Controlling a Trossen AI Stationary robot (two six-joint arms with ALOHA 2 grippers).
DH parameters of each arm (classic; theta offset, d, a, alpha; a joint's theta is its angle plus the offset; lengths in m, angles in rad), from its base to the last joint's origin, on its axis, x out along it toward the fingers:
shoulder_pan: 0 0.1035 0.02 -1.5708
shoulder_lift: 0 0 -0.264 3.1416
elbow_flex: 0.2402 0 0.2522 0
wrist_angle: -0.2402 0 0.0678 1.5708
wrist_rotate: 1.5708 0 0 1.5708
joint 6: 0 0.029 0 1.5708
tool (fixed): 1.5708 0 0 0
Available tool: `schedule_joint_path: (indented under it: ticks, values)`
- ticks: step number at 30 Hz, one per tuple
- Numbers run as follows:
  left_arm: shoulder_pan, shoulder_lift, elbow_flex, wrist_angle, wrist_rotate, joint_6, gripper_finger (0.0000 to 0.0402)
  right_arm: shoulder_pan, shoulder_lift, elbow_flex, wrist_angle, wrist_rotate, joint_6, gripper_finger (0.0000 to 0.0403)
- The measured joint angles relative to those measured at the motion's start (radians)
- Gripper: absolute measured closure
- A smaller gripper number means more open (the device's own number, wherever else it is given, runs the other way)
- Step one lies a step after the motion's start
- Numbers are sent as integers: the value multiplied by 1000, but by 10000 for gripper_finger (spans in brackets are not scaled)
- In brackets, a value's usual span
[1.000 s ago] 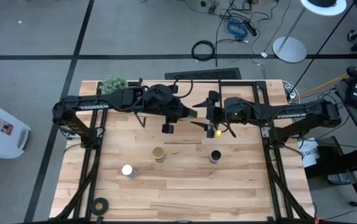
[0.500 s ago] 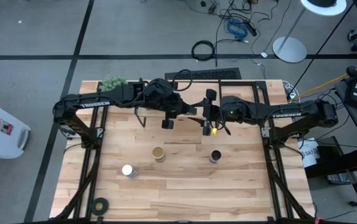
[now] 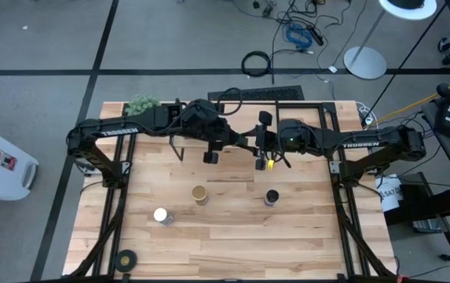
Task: Shelf spices
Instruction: Put the black seasoning can on the shelf
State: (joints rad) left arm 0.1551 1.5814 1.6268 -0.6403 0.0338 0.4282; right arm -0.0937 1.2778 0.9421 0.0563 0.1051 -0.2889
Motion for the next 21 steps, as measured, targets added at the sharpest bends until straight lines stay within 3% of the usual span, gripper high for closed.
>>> schedule_joint_path:
  ticks: [6,13,21]
  values:
    - [0,0,0,6,-16,-4,220,-1,0,0,2,1,-9,274]
    - [1,-3,0,37,-72,-21,153,-27,0,0,2,-8,-11,273]
    - [0,-28,0,38,-236,1,87,-71,1,0,-26,-3,-10,273]
